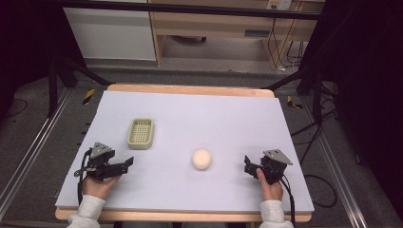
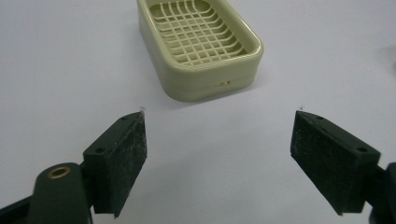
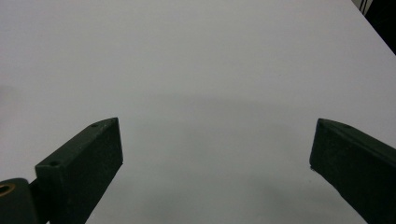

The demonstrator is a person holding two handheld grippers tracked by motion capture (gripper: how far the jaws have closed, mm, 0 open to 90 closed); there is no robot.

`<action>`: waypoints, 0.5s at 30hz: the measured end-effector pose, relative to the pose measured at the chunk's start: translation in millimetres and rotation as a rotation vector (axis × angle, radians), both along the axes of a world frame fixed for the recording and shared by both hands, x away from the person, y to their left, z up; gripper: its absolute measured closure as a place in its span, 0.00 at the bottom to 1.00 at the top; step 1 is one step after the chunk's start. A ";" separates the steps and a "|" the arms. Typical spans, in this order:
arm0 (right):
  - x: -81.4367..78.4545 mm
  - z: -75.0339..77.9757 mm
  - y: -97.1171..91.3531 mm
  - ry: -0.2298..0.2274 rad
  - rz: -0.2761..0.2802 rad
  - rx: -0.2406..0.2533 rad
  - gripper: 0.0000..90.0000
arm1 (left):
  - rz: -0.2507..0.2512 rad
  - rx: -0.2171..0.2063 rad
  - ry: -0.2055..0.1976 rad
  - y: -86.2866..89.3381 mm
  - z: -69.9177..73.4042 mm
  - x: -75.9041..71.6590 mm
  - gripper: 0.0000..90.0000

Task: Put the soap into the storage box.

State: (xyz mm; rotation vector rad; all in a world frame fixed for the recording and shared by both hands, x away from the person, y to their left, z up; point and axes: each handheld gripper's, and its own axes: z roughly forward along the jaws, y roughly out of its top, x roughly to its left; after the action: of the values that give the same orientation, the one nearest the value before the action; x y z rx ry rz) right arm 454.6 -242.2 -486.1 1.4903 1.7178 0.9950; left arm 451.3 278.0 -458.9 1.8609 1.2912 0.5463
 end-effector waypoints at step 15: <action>1.2 -0.3 -0.1 0.011 -0.006 0.001 0.04 | -0.030 0.021 -0.003 -12.7 3.9 -1.5 0.19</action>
State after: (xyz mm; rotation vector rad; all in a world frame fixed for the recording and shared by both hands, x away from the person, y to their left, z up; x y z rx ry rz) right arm 455.8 -242.3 -486.4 1.5028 1.7200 0.9866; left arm 449.8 265.3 -455.0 1.8930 1.2578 0.5477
